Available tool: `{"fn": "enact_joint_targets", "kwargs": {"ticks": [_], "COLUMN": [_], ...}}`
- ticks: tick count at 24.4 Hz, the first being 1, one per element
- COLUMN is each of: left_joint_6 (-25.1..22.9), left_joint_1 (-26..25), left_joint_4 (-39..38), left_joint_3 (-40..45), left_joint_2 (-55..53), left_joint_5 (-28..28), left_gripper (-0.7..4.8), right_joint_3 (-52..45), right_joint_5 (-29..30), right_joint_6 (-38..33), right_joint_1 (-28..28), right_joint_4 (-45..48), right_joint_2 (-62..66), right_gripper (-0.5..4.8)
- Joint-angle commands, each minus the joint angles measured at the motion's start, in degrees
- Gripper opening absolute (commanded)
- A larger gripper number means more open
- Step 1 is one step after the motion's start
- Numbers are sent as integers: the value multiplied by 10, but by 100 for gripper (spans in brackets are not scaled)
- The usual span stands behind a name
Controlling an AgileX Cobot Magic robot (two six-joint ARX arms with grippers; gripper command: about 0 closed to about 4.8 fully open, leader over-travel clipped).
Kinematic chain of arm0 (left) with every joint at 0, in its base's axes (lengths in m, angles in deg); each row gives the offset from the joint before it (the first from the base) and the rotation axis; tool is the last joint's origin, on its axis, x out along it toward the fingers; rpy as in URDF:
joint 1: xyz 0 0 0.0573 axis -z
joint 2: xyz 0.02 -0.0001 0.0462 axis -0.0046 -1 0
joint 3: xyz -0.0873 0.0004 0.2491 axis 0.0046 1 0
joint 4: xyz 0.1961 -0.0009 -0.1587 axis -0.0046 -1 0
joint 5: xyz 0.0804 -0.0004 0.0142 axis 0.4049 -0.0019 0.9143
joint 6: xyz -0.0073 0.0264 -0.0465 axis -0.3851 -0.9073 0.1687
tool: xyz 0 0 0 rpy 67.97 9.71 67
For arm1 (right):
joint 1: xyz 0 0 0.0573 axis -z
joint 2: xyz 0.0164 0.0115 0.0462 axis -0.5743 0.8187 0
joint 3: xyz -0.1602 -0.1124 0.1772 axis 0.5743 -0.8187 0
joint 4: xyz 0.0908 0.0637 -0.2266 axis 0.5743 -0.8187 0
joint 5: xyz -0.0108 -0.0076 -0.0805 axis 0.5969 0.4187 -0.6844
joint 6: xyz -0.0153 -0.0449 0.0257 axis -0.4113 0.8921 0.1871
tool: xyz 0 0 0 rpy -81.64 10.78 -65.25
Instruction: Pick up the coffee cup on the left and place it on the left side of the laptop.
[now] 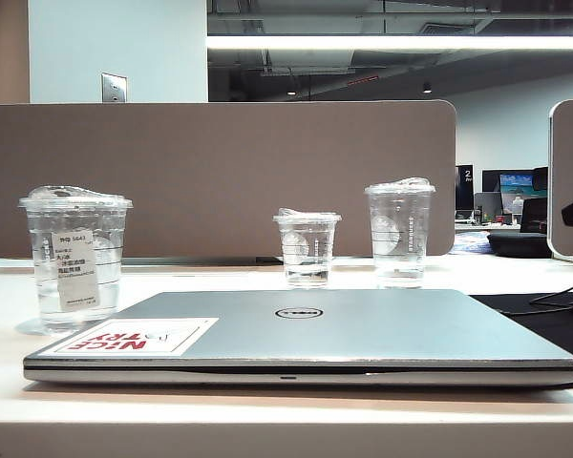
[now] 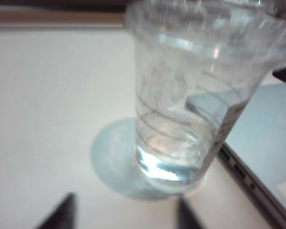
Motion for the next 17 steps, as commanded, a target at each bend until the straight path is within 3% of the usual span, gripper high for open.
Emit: {"fn": "enact_joint_targets", "kwargs": {"ticks": [1,4,11,17], "left_joint_6": [1,47,89,169], "left_joint_1": [-8,-8,-7,-7], "left_joint_4": [16,-4,-9,-22], "left_joint_3": [34,32,32,31], "left_joint_2": [94,196,310,428], "left_joint_5": [40,43,110,118], "left_gripper": [-6,-6,-5,-5], "right_joint_3": [-2,-2,-2,-2], "right_joint_5": [0,0,0,0], "right_joint_6": [1,1,1,1], "right_joint_1": [-1,-1,20,140], "right_joint_4": [10,10,10,10], "right_joint_2": [-5,-8,-9,-9], "right_gripper": [-5,-5,-5,-5]}}
